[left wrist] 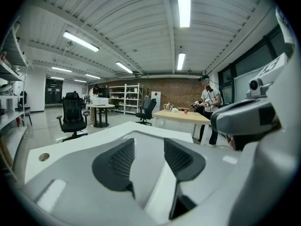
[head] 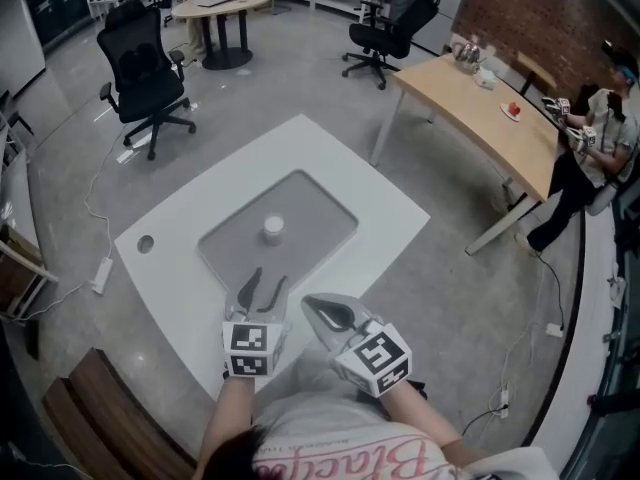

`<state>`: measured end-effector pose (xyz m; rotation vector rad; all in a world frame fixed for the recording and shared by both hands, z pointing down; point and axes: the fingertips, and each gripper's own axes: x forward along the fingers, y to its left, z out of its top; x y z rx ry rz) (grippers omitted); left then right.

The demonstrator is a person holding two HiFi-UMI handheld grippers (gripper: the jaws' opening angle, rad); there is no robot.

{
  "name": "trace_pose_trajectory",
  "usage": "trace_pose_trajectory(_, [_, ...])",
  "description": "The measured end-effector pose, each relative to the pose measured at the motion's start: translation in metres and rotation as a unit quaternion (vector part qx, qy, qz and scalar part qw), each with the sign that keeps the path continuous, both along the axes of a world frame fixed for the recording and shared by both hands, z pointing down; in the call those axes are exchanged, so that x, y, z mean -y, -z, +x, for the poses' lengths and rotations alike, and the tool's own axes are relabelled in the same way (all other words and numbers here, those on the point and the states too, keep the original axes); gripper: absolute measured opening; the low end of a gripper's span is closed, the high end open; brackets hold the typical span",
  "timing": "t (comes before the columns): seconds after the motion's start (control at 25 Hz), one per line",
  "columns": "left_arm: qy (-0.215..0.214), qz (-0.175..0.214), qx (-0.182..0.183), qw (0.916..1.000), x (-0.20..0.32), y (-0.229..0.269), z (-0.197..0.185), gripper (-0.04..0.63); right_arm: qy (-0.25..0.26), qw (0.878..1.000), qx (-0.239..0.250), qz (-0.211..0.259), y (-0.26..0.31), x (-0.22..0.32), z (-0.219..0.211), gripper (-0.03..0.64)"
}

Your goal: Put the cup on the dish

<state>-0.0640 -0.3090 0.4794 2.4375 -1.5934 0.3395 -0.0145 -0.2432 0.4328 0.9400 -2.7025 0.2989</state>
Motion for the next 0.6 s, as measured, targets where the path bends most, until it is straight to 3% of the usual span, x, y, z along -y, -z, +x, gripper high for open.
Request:
trace_pose_trajectory(0.16, [0.012,-0.034,0.015,0.9992,0.038,-0.030,-0.001,0.198,0.010,1.000,-0.003,-0.002,-0.001,0.033,0.001,0.002])
trace_pose_trajectory(0.36, [0.029,-0.072,0.041,0.9961,0.075,-0.070,-0.004,0.249,0.021,1.000,-0.012,-0.015,-0.009,0.061,0.002,0.002])
trace_pose_trajectory(0.6, [0.040,-0.089,0.077,0.9923,0.105,-0.108,-0.007,0.255,0.030,0.999,-0.024,-0.026,-0.019,0.084,0.006,0.002])
